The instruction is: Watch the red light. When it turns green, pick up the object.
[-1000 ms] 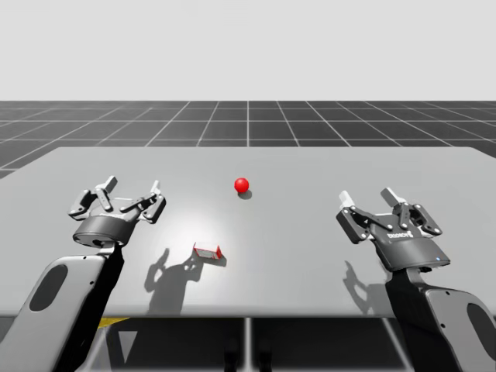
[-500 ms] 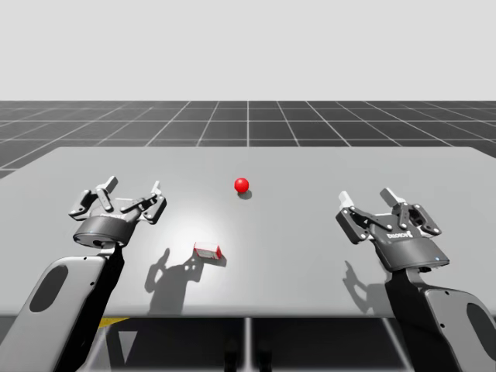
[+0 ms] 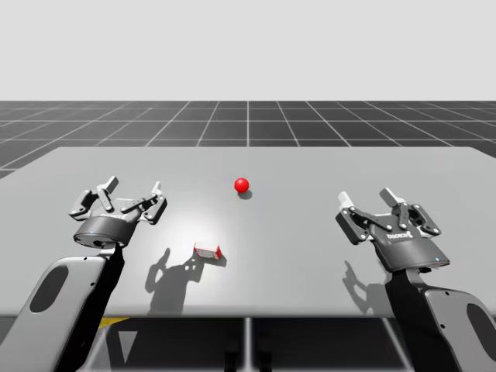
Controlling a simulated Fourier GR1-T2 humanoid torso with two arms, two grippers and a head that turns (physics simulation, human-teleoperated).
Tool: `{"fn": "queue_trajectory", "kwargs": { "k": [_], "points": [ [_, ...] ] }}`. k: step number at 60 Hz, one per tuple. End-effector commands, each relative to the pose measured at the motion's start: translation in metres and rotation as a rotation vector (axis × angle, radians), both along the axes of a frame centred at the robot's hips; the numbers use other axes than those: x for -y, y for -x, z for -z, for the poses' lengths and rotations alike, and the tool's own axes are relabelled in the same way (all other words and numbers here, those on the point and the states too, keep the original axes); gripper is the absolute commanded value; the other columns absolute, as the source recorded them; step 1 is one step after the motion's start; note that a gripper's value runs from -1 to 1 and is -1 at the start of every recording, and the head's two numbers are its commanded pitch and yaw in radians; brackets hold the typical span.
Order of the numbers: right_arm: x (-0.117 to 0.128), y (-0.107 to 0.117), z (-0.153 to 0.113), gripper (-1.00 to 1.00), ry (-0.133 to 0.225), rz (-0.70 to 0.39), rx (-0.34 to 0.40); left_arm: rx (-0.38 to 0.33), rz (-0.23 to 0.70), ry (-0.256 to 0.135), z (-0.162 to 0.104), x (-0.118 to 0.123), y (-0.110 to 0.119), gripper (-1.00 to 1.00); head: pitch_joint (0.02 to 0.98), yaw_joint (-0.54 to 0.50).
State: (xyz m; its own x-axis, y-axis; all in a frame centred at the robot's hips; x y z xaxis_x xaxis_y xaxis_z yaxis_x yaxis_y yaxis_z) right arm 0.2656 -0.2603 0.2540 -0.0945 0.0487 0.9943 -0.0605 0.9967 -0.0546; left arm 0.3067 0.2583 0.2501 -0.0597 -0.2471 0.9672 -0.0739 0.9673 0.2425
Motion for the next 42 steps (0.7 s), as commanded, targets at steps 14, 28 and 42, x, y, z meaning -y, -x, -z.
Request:
{"fn": "queue_trajectory", "kwargs": {
  "k": [14, 28, 42],
  "points": [
    [-0.0004, 0.0007, 0.0000, -1.00, 0.004, -0.005, 0.002, -0.001, 0.001, -0.001, 0.0002, -0.0002, 0.0001, -1.00, 0.632, 0.03],
    [0.0001, 0.0011, -0.0004, -1.00, 0.005, -0.008, 0.007, -0.003, 0.003, -0.002, 0.0003, 0.0001, -0.0001, -1.00, 0.633, 0.03],
    [-0.0010, 0.0018, -0.0009, -1.00, -0.008, -0.023, 0.005, -0.005, 0.004, -0.003, 0.0005, 0.0002, 0.0000, -1.00, 0.632, 0.03]
  ]
}}
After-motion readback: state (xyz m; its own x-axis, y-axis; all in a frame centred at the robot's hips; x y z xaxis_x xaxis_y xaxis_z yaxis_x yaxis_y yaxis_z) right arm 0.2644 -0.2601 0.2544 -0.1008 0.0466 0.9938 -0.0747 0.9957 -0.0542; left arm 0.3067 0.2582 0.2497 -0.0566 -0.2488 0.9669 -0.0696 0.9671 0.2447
